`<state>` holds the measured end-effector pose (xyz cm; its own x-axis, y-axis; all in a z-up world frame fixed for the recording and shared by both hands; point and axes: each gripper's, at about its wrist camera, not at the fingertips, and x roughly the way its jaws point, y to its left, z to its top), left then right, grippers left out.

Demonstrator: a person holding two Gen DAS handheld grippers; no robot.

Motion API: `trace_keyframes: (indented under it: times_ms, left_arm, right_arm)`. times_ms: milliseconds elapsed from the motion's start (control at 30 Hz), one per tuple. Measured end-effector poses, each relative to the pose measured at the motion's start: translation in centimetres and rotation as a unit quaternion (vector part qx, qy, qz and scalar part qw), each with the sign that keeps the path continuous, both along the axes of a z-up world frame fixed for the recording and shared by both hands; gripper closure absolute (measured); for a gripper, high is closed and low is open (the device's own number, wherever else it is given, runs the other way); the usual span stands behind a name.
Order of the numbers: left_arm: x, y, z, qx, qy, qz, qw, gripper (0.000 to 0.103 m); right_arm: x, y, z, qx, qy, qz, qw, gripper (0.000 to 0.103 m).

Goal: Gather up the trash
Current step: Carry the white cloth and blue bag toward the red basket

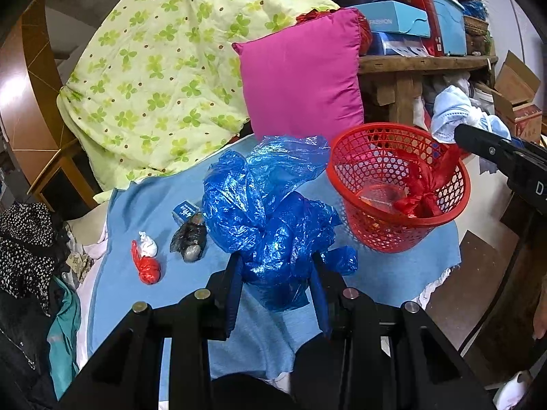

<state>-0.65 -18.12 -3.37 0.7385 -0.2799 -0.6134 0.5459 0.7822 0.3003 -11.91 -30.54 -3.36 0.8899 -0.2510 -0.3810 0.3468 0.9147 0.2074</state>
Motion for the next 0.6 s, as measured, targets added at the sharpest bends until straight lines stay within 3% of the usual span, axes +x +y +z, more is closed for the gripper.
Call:
trace_keyframes:
  times_ms: [367, 600]
  left_arm:
    - [-0.5, -1.1, -0.5, 0.006, 0.005, -0.016, 0.9998, 0.064]
    - [-0.6, -1.7, -1.0, -0.004, 0.026, -0.036, 0.999, 0.064]
  right_arm:
    - [-0.4, -0.8, -0.3, 0.009, 0.0, -0.007, 1.0, 0.077]
    - [-1.4, -3.6, -1.4, 0.044, -0.001, -0.023, 0.999, 0.077]
